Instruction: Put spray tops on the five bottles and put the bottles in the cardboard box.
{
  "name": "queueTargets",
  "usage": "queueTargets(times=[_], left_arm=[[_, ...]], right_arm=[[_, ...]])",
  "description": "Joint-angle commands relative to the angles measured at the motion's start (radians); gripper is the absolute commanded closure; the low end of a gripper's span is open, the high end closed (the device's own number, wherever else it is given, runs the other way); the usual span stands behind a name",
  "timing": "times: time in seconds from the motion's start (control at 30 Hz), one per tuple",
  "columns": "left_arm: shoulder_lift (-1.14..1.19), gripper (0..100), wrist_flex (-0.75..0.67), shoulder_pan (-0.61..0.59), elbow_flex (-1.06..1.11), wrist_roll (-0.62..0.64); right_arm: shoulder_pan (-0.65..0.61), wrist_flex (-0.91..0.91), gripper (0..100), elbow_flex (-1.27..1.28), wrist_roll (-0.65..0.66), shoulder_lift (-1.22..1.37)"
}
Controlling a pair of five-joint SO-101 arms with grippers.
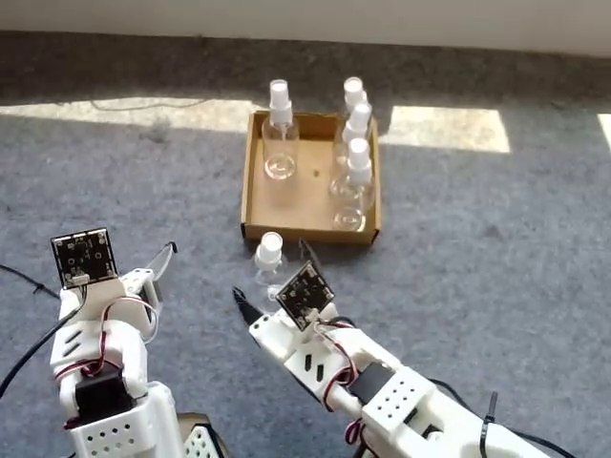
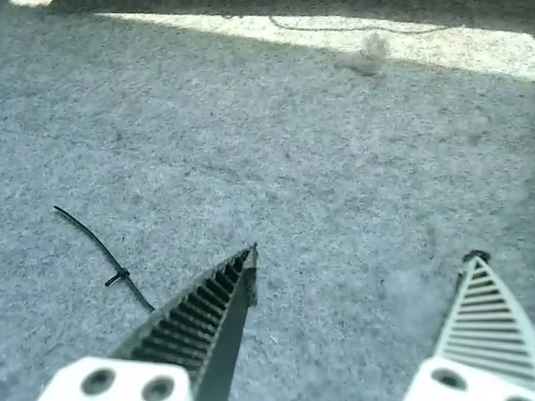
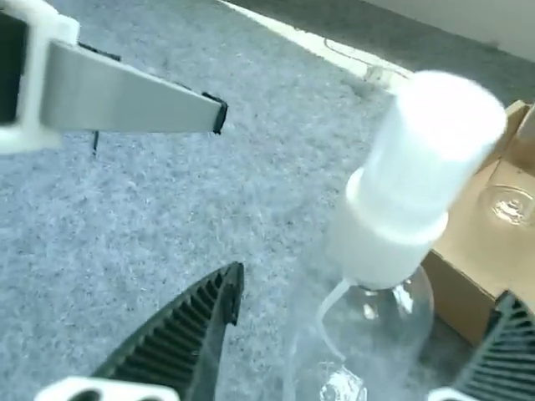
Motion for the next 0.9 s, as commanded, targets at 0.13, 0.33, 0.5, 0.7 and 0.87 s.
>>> queueTargets(times=[0.13, 0.33, 0.5, 0.7, 0.87], left_arm=[[-0.001, 66, -0.015, 0.021, -0.004, -0.008], [-0.001, 66, -0.015, 0.021, -0.004, -0.008], [-0.001, 66, -0.015, 0.022, -0.004, -0.008], [-0.001, 66, -0.015, 0.022, -0.004, -0.008], [-0.001, 66, -0.015, 0.022, -0.004, -0.008]], right_arm=[[-0.001, -0.039, 61.2, -0.071, -0.002, 0.004], [-0.001, -0.041, 61.2, -0.081, -0.006, 0.004], [-0.001, -0.035, 61.3, -0.12, -0.008, 0.005], [-0.001, -0.042, 61.3, -0.128, -0.008, 0.113], [-0.002, -0.094, 61.3, -0.183, -0.008, 0.2]])
